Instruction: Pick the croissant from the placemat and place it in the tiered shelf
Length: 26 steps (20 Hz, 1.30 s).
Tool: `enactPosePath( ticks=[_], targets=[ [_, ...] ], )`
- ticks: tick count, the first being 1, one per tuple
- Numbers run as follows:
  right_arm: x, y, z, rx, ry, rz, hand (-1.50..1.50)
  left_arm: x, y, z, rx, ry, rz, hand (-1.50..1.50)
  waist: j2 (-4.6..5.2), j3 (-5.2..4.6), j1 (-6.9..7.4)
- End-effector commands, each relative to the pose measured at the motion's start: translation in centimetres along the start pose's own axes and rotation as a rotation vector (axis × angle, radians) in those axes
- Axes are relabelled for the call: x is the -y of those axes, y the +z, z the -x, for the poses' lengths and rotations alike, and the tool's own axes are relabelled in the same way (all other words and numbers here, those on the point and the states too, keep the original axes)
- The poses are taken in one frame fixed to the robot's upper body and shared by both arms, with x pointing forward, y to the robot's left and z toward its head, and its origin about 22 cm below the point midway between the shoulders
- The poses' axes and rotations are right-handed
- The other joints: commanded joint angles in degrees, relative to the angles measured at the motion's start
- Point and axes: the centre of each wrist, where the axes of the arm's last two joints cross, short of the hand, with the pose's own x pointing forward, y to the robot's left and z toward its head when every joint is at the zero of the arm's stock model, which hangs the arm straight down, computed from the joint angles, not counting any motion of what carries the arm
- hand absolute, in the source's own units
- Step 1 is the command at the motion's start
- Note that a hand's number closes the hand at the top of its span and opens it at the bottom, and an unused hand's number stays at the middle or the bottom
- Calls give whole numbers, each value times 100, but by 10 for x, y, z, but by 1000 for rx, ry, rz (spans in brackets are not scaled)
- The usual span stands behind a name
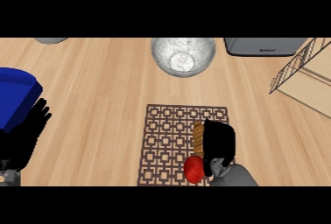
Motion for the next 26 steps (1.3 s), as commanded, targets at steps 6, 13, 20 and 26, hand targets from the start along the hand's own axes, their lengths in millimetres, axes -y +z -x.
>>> enactPosePath(
  ticks=[6,13,20,26],
  targets=[
    [-18,-20,6,36,93,64,150,9,8,-1,4,-2,0,0,54,35,21],
    [18,4,30,72,25,210,150,12,3,-5,2,1,-6,0,48,34,-26],
    [85,-29,154,25,-229,309,150,7,3,18,-4,9,-16,0,54,33,-98],
    [126,12,192,-1,-351,378,150,-3,20,22,2,4,-7,0,36,32,-48]
  ],
)
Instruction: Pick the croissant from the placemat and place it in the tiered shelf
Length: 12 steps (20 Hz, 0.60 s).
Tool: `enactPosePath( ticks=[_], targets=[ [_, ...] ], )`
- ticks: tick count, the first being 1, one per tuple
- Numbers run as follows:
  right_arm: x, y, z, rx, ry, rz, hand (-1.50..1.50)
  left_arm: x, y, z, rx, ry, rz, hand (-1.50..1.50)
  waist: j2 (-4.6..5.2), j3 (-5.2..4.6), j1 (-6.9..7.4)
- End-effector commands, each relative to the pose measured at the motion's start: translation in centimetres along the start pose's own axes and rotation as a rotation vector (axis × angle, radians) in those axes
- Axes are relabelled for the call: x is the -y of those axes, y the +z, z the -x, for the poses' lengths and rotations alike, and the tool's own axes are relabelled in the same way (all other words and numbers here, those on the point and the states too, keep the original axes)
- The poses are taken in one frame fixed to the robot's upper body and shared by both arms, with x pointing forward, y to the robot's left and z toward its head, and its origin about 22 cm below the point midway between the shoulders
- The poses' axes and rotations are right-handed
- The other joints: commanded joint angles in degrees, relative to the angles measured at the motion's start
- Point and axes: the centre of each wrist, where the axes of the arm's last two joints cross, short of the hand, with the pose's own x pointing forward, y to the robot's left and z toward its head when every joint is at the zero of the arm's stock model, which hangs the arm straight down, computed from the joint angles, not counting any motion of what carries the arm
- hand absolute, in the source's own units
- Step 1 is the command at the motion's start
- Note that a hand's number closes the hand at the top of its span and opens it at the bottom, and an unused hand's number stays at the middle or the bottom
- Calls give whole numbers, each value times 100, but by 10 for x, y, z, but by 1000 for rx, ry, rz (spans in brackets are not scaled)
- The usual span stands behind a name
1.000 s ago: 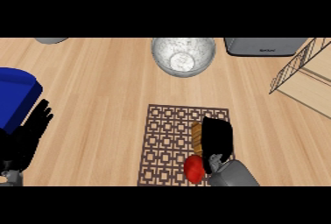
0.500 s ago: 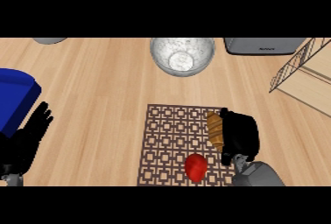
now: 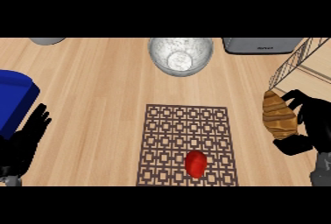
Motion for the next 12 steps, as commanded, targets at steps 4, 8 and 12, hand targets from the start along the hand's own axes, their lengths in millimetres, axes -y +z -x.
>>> enactPosePath(
  ticks=[4,8,12],
  targets=[
    [67,33,25,-1,-267,97,150,-14,2,4,-5,5,-1,0,-17,-3,-56],
    [99,55,18,-22,-401,143,150,0,0,-6,-5,4,1,0,-14,-2,9],
    [141,80,34,-15,-441,225,150,-6,1,2,-18,5,0,0,-16,-3,3]
  ],
)
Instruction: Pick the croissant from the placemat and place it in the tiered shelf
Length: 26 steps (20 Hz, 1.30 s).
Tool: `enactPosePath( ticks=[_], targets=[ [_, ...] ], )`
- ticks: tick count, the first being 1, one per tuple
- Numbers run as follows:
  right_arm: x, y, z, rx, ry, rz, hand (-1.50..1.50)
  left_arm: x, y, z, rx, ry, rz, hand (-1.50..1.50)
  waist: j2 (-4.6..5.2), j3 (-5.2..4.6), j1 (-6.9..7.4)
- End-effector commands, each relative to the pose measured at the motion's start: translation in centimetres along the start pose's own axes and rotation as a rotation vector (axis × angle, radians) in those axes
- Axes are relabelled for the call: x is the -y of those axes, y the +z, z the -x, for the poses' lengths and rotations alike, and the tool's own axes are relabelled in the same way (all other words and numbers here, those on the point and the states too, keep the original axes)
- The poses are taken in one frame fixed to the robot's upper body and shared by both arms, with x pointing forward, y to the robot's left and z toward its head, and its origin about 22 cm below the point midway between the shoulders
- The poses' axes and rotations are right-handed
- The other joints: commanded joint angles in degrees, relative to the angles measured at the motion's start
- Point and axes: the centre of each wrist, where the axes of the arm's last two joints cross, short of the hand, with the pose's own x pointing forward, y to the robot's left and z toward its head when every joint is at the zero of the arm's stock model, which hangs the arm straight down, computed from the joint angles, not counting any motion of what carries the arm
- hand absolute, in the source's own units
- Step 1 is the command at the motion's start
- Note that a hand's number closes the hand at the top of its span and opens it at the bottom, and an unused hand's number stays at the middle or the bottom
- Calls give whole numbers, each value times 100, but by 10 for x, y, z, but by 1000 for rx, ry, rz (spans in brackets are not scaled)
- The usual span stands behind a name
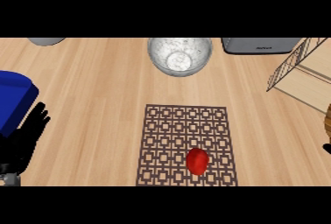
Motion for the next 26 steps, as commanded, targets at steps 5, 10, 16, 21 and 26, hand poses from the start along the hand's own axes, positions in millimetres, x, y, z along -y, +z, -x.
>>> enactPosePath(
  ticks=[5,10,16,21,26],
  targets=[
    [67,18,-20,22,-97,115,150,3,-13,0,-5,-8,-2,0,19,0,61],
    [112,-2,-49,13,-75,257,150,15,-3,-4,17,-5,10,0,24,-6,133],
    [137,-15,-49,-62,107,307,150,7,-12,-16,15,4,17,0,35,-5,120],
    [154,-54,-39,-74,152,275,150,10,-15,-7,-1,-10,26,0,49,1,135],
    [156,-70,-44,-116,185,312,150,10,-5,-3,7,-7,17,0,41,1,160]
  ],
)
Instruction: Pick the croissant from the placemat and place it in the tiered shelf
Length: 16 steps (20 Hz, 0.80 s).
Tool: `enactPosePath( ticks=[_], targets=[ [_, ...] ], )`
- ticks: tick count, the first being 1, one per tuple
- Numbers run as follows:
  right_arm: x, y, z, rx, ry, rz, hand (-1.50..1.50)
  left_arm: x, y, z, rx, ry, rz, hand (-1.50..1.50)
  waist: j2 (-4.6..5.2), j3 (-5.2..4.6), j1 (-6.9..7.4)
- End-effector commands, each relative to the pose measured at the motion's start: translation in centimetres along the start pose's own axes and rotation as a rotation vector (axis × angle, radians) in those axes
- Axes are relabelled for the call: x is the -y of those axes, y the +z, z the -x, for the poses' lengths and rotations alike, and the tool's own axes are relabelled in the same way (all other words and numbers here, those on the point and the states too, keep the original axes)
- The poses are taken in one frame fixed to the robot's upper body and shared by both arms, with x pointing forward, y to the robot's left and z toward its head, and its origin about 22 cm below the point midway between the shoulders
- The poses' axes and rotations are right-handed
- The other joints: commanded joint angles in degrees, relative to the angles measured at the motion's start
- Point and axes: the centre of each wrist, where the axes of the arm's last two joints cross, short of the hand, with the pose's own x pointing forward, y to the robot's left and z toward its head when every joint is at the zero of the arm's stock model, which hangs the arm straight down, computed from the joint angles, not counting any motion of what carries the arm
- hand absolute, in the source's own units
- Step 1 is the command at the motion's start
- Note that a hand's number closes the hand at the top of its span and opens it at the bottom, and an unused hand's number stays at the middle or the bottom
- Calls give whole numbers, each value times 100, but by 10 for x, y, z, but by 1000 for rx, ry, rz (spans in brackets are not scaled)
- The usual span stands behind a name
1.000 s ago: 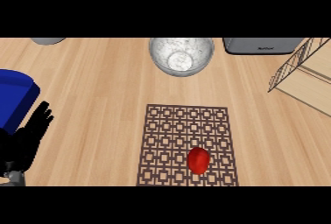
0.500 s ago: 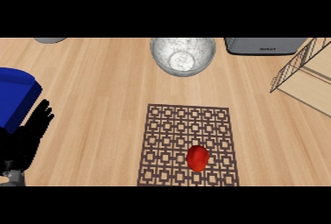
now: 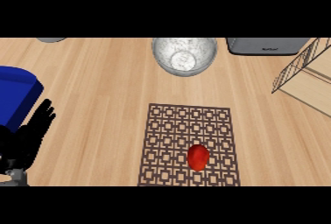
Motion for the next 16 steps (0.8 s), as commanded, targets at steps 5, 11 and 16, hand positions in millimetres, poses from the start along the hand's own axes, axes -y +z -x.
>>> enactPosePath(
  ticks=[5,11,16],
  targets=[
    [-35,-33,18,-73,111,47,150,-3,12,11,17,-8,2,0,7,4,13],
    [-48,-76,28,-99,89,29,150,0,6,3,2,10,10,0,10,3,52],
    [-79,-97,62,-144,26,30,150,-15,6,9,0,8,10,0,18,6,59]
  ],
)
